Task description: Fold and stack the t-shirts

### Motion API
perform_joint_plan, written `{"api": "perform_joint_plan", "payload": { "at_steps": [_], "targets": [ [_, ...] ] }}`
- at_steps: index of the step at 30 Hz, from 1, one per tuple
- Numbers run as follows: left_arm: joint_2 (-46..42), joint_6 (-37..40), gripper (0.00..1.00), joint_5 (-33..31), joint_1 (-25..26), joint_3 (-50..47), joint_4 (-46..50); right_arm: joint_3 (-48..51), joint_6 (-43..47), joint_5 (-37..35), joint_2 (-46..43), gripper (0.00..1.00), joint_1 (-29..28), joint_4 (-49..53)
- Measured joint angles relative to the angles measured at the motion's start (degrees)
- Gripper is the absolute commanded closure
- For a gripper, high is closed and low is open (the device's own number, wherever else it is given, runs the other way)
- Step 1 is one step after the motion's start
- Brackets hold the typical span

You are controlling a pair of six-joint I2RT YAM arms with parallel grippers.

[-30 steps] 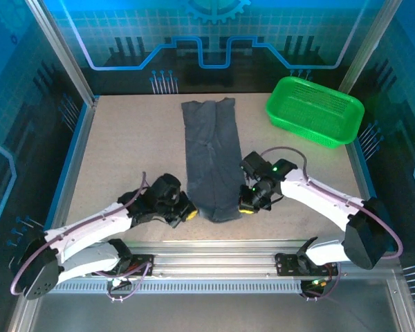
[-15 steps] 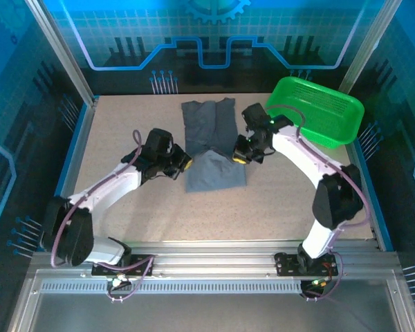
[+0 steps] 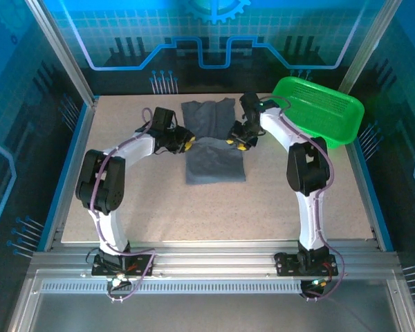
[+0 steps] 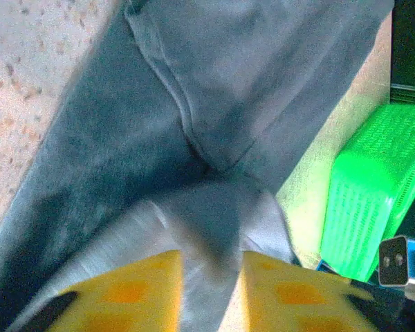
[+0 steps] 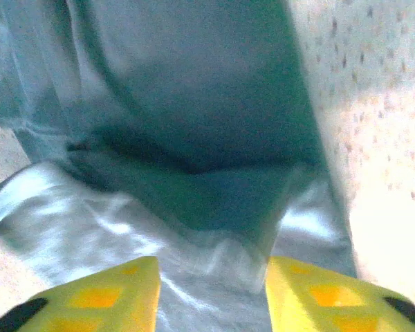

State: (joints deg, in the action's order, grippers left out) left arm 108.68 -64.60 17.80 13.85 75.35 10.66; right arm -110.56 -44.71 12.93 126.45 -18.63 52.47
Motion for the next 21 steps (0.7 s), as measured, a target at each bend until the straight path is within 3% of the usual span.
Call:
{"api": "perform_joint_plan", "payload": {
  "at_steps": [4,7,10,13,16,21],
  "targets": [
    [-2.0,2.1,0.46,-1.4,-0.3,0.1,3.1,-2.7,3.8,0.5,-0.1,0.40,1.5,0.4],
    [-9.0,1.7,0.46,-4.1,0.7,-5.6,4.0,0.3,6.1,0.0,-3.8,0.40,2.5,-0.2],
    [-20.2,-1.7,0.44,-6.3,4.1,-16.5,3.6,12.8,7.0,-0.5,-13.0,0.40,3.0,-2.2],
    [-26.0,-7.7,0.42,-6.8,9.1,-25.8,0.7,26.8,6.2,-0.1,-22.6,0.39,2.9,-4.2],
    [-24.7,-12.6,0.41,-7.1,11.5,-31.8,-2.3,38.2,4.0,1.4,-27.9,0.38,2.9,-7.6],
    [-19.5,-16.2,0.40,-9.1,11.2,-33.2,-6.0,46.4,-0.8,4.7,-26.4,0.39,2.8,-13.5]
  ]
}}
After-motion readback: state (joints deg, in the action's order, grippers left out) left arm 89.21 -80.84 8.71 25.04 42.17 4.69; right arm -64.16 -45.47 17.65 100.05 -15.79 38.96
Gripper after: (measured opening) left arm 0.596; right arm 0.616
